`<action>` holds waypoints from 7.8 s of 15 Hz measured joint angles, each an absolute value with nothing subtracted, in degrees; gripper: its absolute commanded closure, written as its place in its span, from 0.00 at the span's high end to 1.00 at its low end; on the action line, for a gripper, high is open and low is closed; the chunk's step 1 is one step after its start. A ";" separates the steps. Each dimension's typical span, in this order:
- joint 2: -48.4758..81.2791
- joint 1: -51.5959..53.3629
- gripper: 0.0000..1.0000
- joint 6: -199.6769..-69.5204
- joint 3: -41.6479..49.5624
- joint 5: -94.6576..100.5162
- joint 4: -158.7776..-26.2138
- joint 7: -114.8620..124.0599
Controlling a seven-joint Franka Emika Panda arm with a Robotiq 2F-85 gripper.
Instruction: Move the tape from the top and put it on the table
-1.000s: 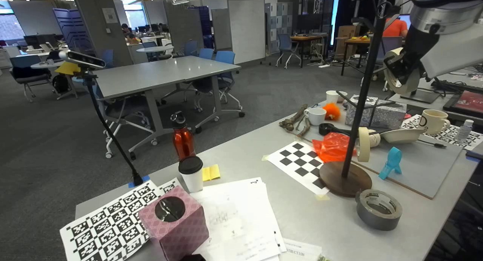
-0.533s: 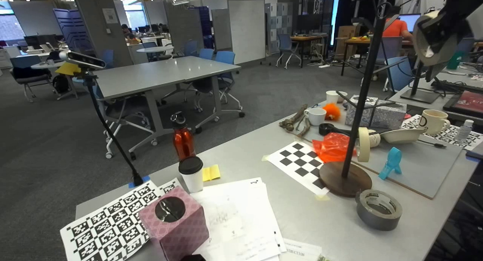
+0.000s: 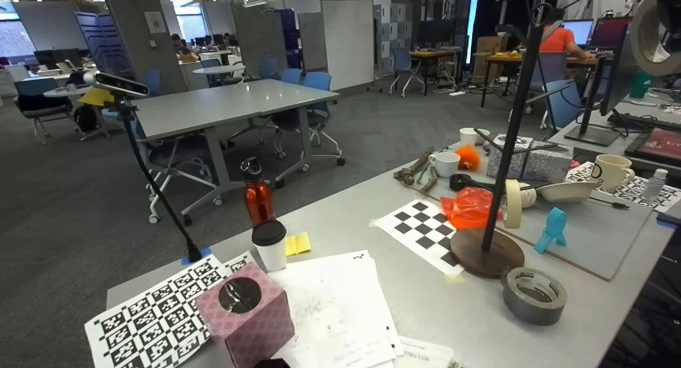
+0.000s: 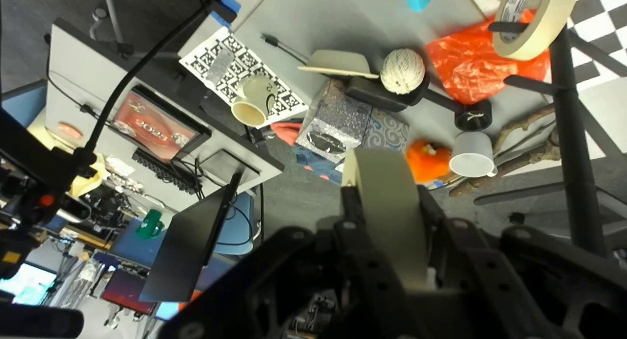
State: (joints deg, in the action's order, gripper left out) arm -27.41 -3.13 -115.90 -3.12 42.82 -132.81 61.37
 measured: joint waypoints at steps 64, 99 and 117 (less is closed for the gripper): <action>13.58 5.73 0.07 -132.15 -5.16 -6.37 -121.00 25.51; 33.47 5.31 1.00 -139.95 -4.58 -17.74 -110.71 22.37; 19.16 8.10 1.00 -139.95 -2.23 -5.61 -122.32 23.19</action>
State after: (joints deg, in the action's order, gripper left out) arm 19.16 8.10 -139.95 -2.23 -5.61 -122.32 23.19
